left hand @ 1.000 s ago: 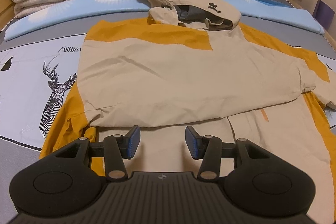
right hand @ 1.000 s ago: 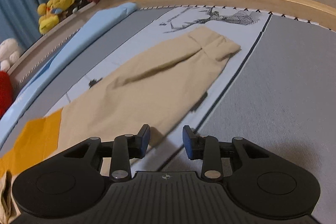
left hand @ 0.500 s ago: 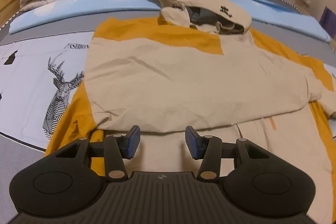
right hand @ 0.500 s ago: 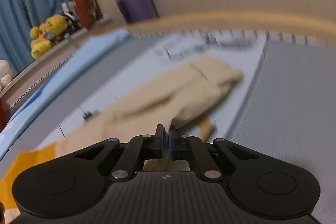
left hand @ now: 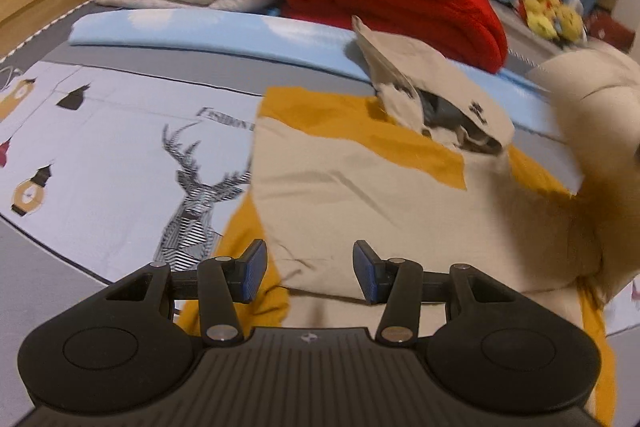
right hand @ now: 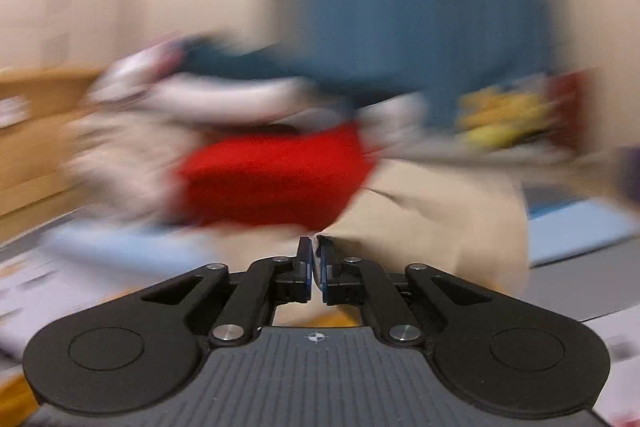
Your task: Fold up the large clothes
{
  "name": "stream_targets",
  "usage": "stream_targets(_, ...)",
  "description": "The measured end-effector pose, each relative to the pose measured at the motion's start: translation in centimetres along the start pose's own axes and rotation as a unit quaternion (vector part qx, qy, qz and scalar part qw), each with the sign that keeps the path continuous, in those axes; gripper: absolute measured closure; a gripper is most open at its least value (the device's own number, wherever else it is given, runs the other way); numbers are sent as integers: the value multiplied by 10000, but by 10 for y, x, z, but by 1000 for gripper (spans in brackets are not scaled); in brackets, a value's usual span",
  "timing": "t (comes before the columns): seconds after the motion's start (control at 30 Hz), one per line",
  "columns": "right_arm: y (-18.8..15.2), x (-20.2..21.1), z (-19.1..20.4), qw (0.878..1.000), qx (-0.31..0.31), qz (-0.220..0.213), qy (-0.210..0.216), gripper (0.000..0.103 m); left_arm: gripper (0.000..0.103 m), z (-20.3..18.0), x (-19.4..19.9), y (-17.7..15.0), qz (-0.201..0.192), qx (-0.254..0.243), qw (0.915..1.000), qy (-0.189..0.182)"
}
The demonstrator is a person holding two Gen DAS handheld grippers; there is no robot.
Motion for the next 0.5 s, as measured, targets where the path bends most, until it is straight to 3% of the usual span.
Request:
stream_targets(0.07,-18,-16,40,9986,5,459,250,93,51,9,1,2,10,84,10000,0)
stream_targets(0.17,-28,-5,67,9973,-246,632,272,89,51,19,1,2,42,201,9998,8)
stream_targets(0.23,-32,15,73,9972,-429,602,51,89,51,22,-1,1,99,290,9995,-12)
stream_targets(0.4,-50,55,57,9949,-770,341,-553,77,53,21,-14,-5,268,430,9987,-41)
stream_targets(0.5,-80,61,28,9907,-872,346,-987,75,62,14,-22,-10,334,510,9981,-125)
Point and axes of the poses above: each gripper's, at about its wrist camera, not at the fingertips, and x roughly against the way its jaws point, z to its left, y to its top, the point moved 10 cm from there along -x, roughly the way its jaws point, and after that the axes turned 15 degrees about y, right-handed, at the moved point
